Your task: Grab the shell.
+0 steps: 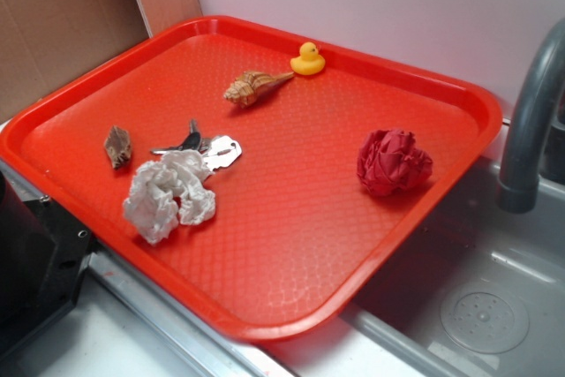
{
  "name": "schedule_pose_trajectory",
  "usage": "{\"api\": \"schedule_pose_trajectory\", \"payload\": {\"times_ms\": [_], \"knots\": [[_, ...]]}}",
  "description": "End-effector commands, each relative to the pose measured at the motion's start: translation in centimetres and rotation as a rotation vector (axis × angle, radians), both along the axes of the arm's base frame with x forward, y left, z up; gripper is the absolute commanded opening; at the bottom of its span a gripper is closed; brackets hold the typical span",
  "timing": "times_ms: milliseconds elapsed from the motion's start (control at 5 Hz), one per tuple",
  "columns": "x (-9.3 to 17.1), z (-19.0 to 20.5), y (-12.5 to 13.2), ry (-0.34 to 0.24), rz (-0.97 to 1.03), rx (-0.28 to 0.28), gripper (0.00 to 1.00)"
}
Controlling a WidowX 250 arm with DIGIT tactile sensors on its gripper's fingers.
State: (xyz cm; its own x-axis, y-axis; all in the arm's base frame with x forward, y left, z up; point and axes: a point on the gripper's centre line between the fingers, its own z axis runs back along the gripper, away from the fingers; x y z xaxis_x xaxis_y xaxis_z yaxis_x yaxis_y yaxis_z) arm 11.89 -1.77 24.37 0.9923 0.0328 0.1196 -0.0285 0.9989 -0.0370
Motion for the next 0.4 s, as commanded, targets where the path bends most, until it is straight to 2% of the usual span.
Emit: {"api": "schedule_pose_trajectory", "payload": {"times_ms": [0, 200], "knots": [[0.0, 0.0, 0.0, 0.0, 0.0, 0.0, 1.0], [4.2, -4.0, 1.9, 0.006, 0.095, 0.061, 1.0]]}}
